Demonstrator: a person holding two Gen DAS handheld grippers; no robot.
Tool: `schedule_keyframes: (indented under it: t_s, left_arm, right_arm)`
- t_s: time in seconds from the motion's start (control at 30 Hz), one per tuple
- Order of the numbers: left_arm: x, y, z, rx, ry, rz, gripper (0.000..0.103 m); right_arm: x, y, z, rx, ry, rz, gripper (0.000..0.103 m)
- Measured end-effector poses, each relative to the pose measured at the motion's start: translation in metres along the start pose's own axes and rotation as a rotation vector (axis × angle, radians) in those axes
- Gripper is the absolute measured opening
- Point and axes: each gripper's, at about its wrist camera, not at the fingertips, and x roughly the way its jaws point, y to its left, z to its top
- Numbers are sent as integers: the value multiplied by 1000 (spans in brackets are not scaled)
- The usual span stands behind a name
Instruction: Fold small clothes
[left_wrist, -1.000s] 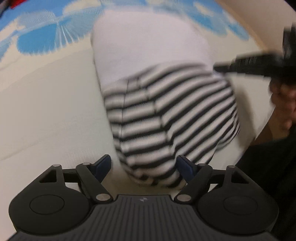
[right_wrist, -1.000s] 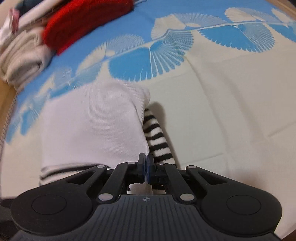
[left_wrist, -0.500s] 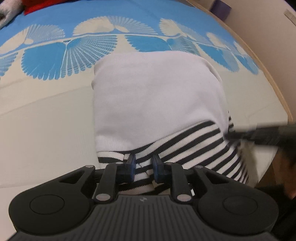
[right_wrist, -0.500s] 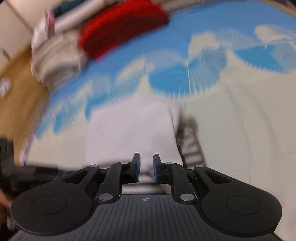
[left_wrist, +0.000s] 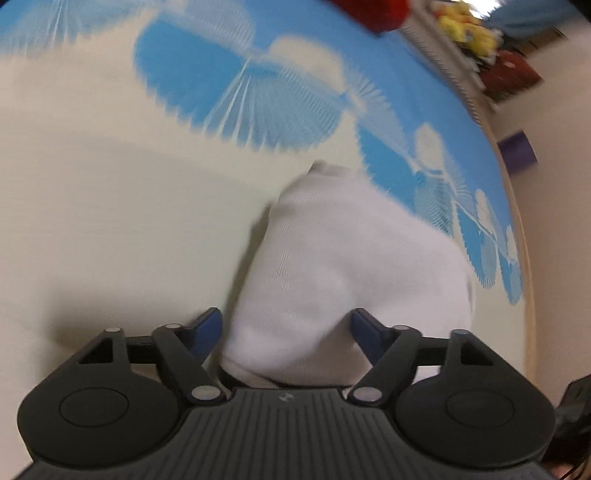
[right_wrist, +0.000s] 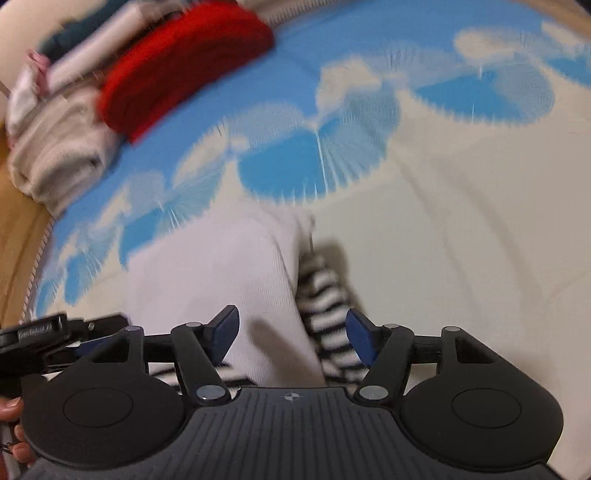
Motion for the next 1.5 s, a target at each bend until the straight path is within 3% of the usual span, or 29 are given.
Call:
schedule_keyframes:
  t_s: [0.2,0.27,0.33,0.4,0.47,0.6,0.73,0.9,1.03,1.13,1.23,1.4,1.5]
  left_arm:
    - [21,6,-5,-39,-17,-22,88]
    - [21,2,-7,-16,-45,-10,80]
    - [17,-6,-11,15,-79,2,66]
    - [7,-17,-13,72,-121,19,42]
    - [-11,-28,-12,138,-181,27,37]
    - [-50,-39,-2,227,-297,58,36]
    - [-82,-24,16,237,-365,101,37]
    - [-107,2,34,219,-413,195,51]
    - [-122,4,33,286,-393,200,54]
    - [-125,-3,22,401,-347,186,54]
    - [-116,-8,7,486,-285,253,54]
    - [-89,10,-6,466,-162,307,53]
    - [-87,18,-8,467,-129,319,53]
  right_arm:
    - [25,0,0,90,50,-50,66]
    - [27,2,-1,89,44,-53,62]
    - [27,7,-2,67,32,-33,35]
    - [25,15,-3,33,11,-22,20]
    - [23,22,-2,21,-19,-11,12]
    - [15,32,2,68,-105,55,10]
    - [13,60,5,61,-183,150,10]
    - [27,108,7,-24,-200,184,9]
    - [47,124,10,-47,-164,138,9]
    - [54,132,10,-73,-163,80,9]
    - [60,128,10,-37,-147,40,9]
    - [64,133,5,-45,-154,-8,10]
    - [63,133,4,-53,-148,-41,19]
